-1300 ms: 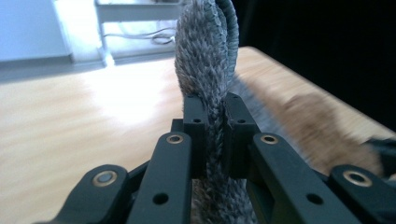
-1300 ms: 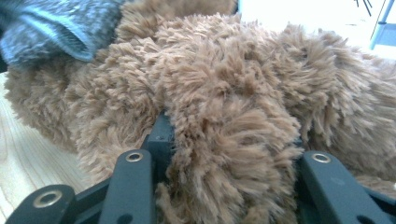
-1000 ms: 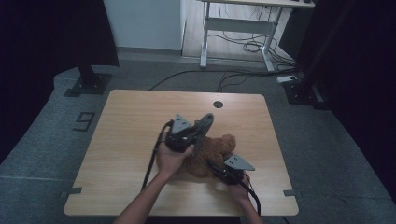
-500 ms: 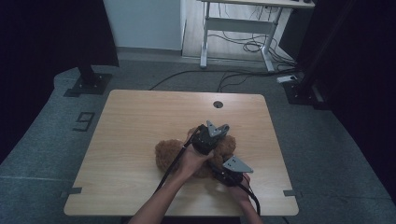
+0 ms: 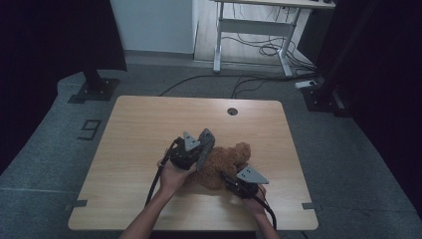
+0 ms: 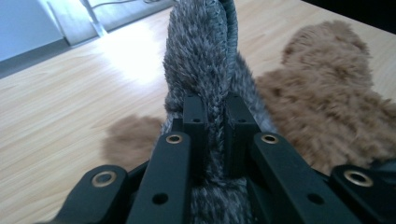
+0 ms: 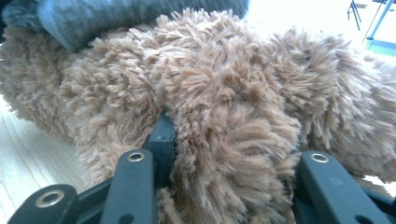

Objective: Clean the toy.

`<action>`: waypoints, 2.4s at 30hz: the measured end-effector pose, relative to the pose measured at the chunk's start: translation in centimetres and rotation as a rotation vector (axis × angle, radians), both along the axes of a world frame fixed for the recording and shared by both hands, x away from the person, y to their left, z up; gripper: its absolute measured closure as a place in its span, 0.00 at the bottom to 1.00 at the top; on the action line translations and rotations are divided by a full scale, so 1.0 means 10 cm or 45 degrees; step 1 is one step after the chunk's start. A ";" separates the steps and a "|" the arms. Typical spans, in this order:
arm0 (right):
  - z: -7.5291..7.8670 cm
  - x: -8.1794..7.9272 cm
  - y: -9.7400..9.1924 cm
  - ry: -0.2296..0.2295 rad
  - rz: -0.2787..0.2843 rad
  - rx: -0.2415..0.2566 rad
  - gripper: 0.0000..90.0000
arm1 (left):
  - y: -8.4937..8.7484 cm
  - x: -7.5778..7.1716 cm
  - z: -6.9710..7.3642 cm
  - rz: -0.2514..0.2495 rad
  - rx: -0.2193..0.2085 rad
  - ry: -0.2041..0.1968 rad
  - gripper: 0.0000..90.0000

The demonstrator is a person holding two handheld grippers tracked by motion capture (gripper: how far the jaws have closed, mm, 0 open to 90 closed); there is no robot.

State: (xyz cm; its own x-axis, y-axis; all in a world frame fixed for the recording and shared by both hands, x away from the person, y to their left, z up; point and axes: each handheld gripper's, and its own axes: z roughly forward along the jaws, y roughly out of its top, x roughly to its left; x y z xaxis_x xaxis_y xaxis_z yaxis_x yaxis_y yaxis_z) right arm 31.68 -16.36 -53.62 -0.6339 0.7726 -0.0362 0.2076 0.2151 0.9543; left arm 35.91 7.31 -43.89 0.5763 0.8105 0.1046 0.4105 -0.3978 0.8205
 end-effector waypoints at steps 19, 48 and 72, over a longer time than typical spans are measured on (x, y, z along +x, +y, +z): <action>-0.01 0.01 -0.01 0.002 -0.013 0.014 0.63 | 1.00 -0.11 -0.21 0.218 -0.057 0.097 0.91; -0.02 0.02 -0.02 0.025 -0.017 0.038 0.63 | -1.15 0.17 -0.07 -0.258 0.104 0.020 0.90; -0.02 0.04 -0.01 0.016 -0.012 0.041 0.63 | 0.42 -0.17 0.06 0.042 -0.076 -0.059 0.91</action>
State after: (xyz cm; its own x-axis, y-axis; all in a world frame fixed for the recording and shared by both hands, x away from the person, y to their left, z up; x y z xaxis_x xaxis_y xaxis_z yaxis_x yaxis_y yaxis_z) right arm 32.07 -16.48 -53.81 -0.6266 0.7793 -0.0032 0.2217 0.1822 0.9579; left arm 34.24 11.56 -43.33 0.5451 0.8345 0.0812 0.3838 -0.3344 0.8607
